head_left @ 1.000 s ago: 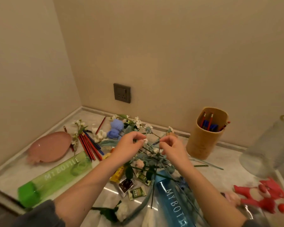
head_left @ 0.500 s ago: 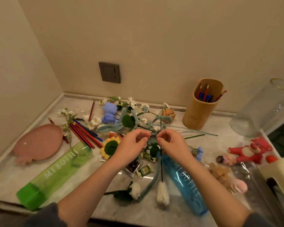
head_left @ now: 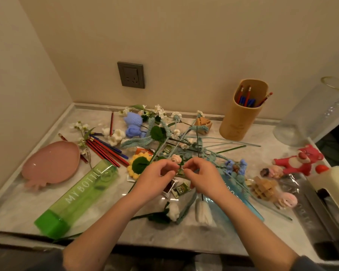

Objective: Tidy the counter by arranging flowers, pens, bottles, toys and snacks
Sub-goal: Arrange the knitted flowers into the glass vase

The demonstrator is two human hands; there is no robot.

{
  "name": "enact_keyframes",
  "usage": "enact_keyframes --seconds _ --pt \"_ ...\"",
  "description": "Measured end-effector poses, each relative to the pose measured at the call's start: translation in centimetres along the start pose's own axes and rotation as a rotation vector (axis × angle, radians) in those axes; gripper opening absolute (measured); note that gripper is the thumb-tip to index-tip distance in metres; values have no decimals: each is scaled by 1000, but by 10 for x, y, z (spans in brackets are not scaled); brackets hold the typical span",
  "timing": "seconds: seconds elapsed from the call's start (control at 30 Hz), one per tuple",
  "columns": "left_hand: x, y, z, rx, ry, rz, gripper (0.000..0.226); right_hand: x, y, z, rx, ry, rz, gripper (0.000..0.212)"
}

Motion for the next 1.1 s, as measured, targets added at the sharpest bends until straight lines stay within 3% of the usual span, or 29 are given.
enact_keyframes --seconds 0.23,0.4,0.5,0.87,1.1 --pt "40 6 -13 74 -202 189 25 -4 -17 -17 -14 -94 52 4" --pt "50 -12 -21 186 -578 190 47 -14 -35 -17 -138 -471 9 13" --pt "50 -20 -22 206 -652 204 48 -21 -40 -16 -182 -623 -53 16" --pt "53 -37 -19 189 -415 194 34 -27 -58 -21 -214 -936 -98 12" --pt "61 -37 -3 67 -169 263 19 -16 -63 -38 -112 -696 -73 10"
Point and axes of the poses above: each hand's wrist, its own y-axis away from the middle knuckle, its own x-axis out of the back of the hand, z = x × y, the point moved 6 cm from there along -y, towards the middle knuckle, and after that the axes turned 15 degrees about -z, right-handed, at the moved point
